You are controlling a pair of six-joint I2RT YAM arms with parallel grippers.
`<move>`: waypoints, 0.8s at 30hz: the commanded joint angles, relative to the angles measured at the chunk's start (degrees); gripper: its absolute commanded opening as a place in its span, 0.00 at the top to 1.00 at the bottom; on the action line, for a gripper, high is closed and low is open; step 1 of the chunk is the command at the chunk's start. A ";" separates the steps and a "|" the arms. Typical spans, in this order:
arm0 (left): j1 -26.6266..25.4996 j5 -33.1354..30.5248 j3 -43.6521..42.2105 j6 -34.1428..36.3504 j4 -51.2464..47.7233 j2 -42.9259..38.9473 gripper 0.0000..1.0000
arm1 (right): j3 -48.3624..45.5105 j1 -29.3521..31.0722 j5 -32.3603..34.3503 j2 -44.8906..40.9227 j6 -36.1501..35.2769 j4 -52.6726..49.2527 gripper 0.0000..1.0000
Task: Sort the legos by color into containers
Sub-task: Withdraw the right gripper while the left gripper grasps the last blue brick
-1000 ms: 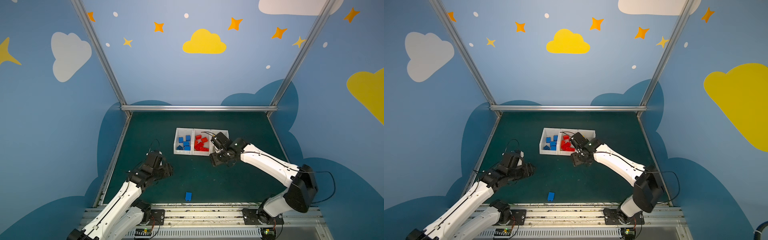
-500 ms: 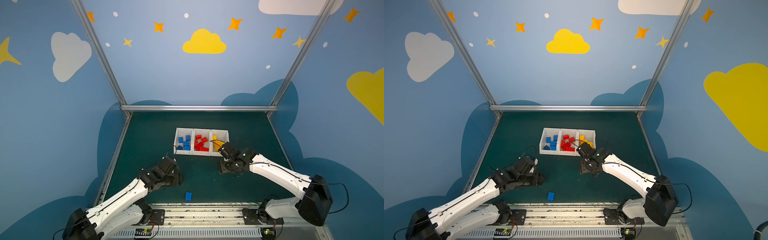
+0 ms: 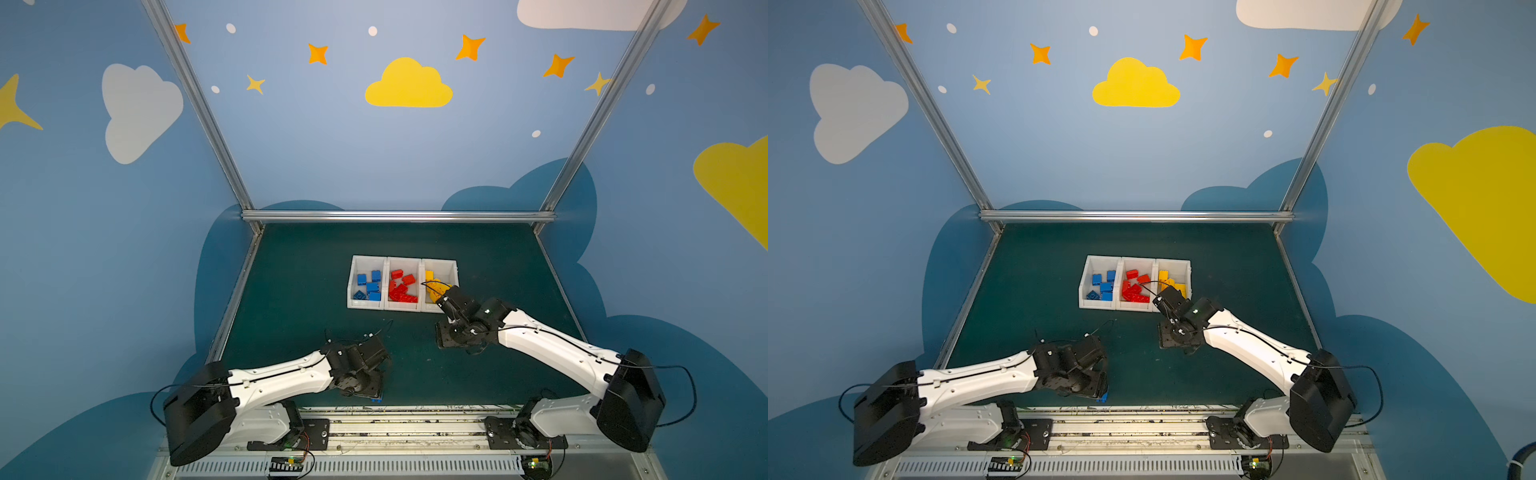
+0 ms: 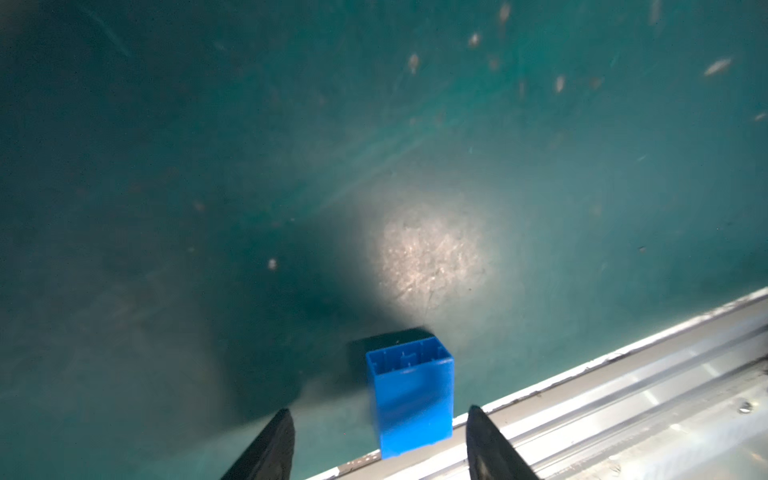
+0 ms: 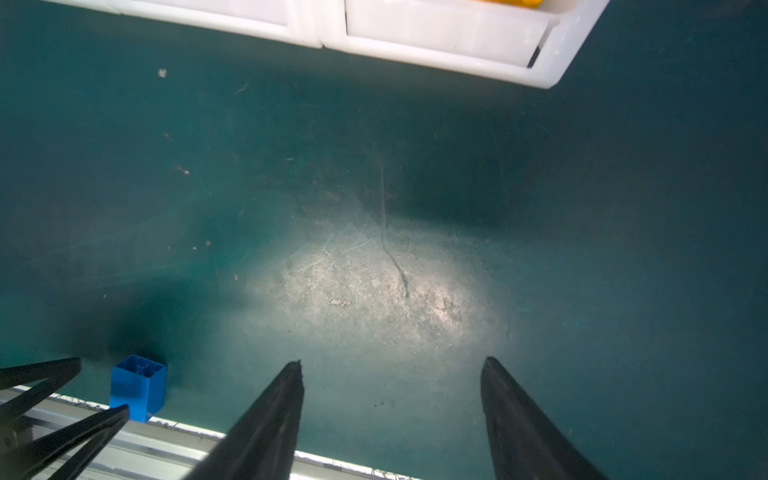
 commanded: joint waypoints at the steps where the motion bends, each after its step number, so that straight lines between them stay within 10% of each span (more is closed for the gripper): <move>1: -0.80 1.63 3.14 0.93 -1.11 3.54 0.34 | -0.77 0.01 -0.64 -0.06 0.66 0.12 0.32; 24: -3.00 -0.84 5.74 0.61 -2.32 11.23 0.62 | -3.66 0.01 -0.35 -2.35 2.11 0.28 0.48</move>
